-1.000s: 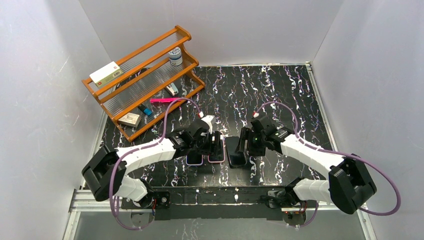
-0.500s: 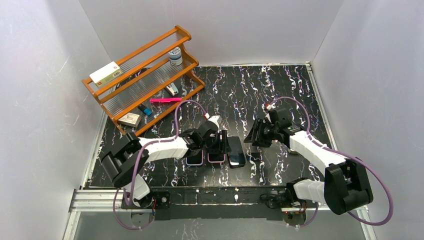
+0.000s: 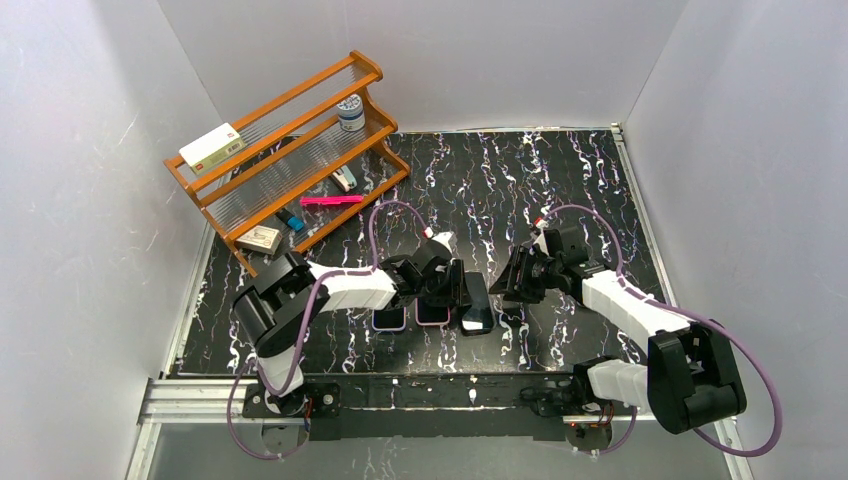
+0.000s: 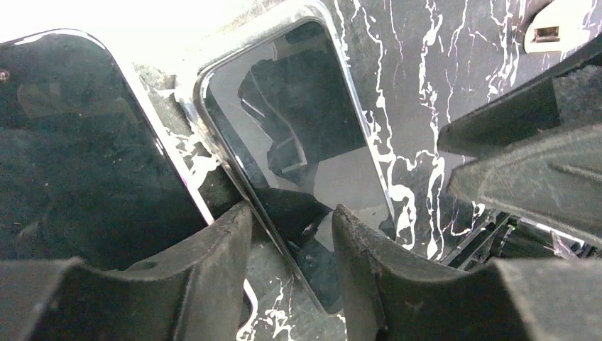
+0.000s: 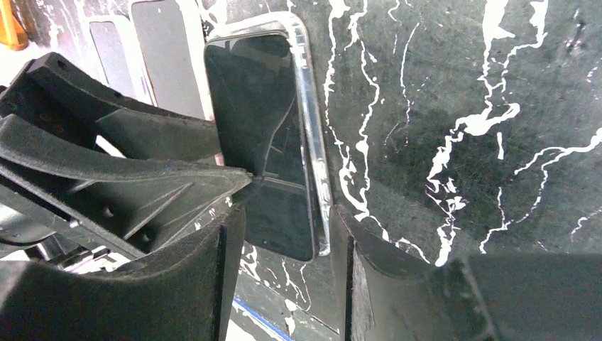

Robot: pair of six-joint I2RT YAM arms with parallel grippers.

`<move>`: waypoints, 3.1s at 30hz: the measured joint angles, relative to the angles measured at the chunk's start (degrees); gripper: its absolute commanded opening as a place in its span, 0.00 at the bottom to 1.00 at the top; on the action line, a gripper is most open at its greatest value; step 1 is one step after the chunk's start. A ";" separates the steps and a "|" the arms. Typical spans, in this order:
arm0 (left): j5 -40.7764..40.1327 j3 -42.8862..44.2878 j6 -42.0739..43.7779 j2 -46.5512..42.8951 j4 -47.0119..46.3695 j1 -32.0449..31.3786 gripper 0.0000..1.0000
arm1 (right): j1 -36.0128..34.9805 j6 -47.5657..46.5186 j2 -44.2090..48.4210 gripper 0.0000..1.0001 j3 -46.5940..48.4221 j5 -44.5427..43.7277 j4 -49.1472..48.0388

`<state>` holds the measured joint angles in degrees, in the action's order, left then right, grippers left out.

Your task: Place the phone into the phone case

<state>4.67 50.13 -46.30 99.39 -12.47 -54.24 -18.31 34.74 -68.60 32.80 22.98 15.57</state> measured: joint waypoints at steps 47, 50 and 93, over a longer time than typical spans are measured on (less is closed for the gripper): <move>6.75 3.93 -9.09 2.54 5.18 -2.56 0.06 | 2.12 14.58 9.20 0.47 -16.50 3.41 -7.41; 6.82 4.09 -10.12 2.84 5.14 -2.54 0.01 | 2.56 15.34 9.29 0.44 -17.14 4.13 -8.31; 9.07 7.37 -9.86 8.41 -0.92 2.47 0.15 | 3.43 15.02 4.07 0.68 -14.03 2.19 -16.72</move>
<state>13.74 57.49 -56.16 107.81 -13.39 -51.77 -14.87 49.76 -64.53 18.76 25.17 -1.15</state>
